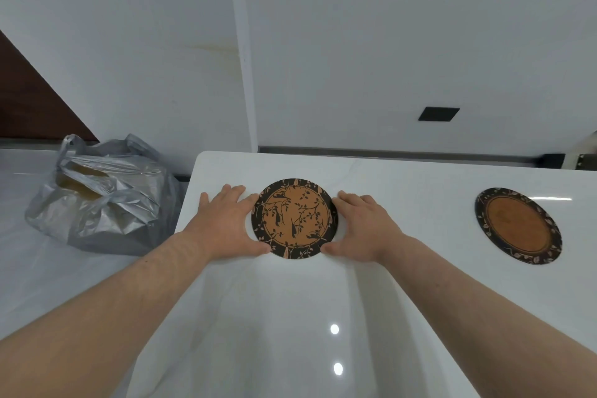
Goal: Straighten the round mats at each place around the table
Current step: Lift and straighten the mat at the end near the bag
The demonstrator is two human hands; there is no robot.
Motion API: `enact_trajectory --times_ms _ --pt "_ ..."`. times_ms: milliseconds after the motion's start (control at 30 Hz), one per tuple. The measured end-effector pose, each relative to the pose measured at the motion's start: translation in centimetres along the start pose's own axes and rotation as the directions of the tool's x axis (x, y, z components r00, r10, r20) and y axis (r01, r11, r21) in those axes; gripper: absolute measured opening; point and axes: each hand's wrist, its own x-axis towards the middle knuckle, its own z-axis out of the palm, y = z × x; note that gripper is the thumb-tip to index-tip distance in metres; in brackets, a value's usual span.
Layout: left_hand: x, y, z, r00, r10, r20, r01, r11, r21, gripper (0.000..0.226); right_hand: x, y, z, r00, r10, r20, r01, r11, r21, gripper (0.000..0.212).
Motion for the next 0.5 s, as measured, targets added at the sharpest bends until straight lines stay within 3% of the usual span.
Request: enact_trajectory --times_ms 500 --pt "0.20 -0.02 0.07 1.000 0.006 -0.007 -0.007 1.000 -0.014 0.114 0.29 0.09 0.02 1.000 -0.004 -0.008 0.004 1.000 0.006 0.102"
